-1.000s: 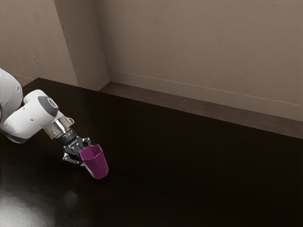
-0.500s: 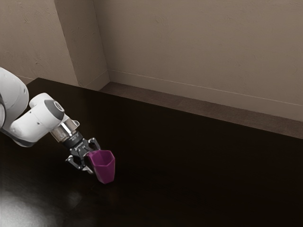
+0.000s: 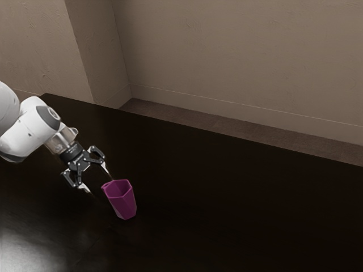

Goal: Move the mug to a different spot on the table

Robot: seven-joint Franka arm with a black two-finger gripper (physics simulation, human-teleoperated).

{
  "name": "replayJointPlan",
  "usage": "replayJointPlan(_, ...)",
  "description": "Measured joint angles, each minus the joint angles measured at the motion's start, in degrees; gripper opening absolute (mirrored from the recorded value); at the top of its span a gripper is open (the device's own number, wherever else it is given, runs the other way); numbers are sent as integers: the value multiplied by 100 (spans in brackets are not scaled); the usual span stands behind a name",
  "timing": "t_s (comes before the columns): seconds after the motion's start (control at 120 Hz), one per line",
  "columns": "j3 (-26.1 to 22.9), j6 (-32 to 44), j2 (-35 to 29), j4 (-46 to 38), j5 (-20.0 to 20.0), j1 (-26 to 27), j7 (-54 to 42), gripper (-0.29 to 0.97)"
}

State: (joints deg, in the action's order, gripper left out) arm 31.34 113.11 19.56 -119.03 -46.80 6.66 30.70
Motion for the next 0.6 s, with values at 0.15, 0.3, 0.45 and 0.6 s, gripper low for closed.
replayJointPlan(0.15,46,-24,-84,320,361,-2,-29,66)
replayJointPlan(0.3,61,-37,-561,421,1073,9,-38,67)
replayJointPlan(0.45,-481,-158,-1207,796,2467,35,-50,68)
replayJointPlan(0.6,-1271,-486,-2075,1143,3635,-13,-95,68)
